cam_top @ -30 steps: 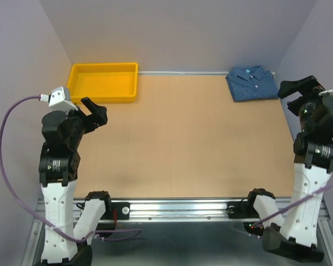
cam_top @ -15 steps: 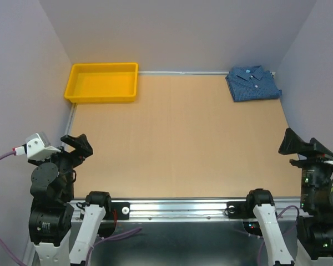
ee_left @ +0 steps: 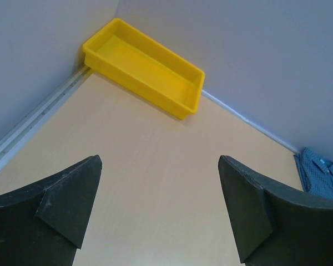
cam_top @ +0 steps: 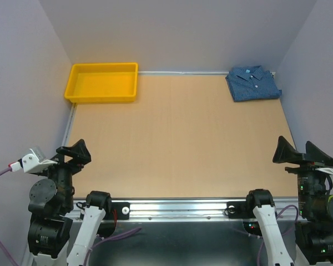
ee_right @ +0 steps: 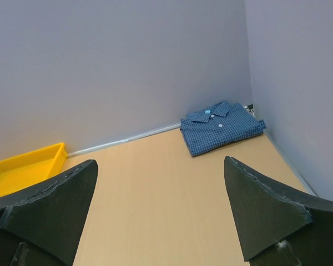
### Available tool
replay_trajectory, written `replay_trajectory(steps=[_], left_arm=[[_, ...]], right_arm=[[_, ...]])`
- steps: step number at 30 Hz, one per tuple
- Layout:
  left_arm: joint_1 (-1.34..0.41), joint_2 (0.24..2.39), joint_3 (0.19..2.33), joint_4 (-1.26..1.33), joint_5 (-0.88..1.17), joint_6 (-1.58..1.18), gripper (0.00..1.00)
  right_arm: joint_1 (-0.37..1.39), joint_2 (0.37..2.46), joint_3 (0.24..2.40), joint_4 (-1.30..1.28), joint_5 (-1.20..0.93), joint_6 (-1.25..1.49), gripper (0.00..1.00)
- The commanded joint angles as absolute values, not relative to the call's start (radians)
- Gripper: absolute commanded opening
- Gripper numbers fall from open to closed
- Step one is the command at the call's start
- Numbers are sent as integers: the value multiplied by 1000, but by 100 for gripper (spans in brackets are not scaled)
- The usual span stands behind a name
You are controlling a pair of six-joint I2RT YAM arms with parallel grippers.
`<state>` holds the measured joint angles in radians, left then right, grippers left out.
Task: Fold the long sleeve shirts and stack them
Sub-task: Neatly place the folded shirt to the corner
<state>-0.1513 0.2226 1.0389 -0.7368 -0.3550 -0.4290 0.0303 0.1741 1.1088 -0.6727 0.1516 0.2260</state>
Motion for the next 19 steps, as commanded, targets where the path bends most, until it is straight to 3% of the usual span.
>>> replay_trajectory(steps=[1, 19], left_arm=[[-158, 198, 1011, -623, -391, -449, 99], [-164, 179, 991, -528, -419, -420, 99]], right_arm=[[48, 178, 1091, -618, 150, 189, 100], [52, 193, 1055, -597, 135, 158, 100]])
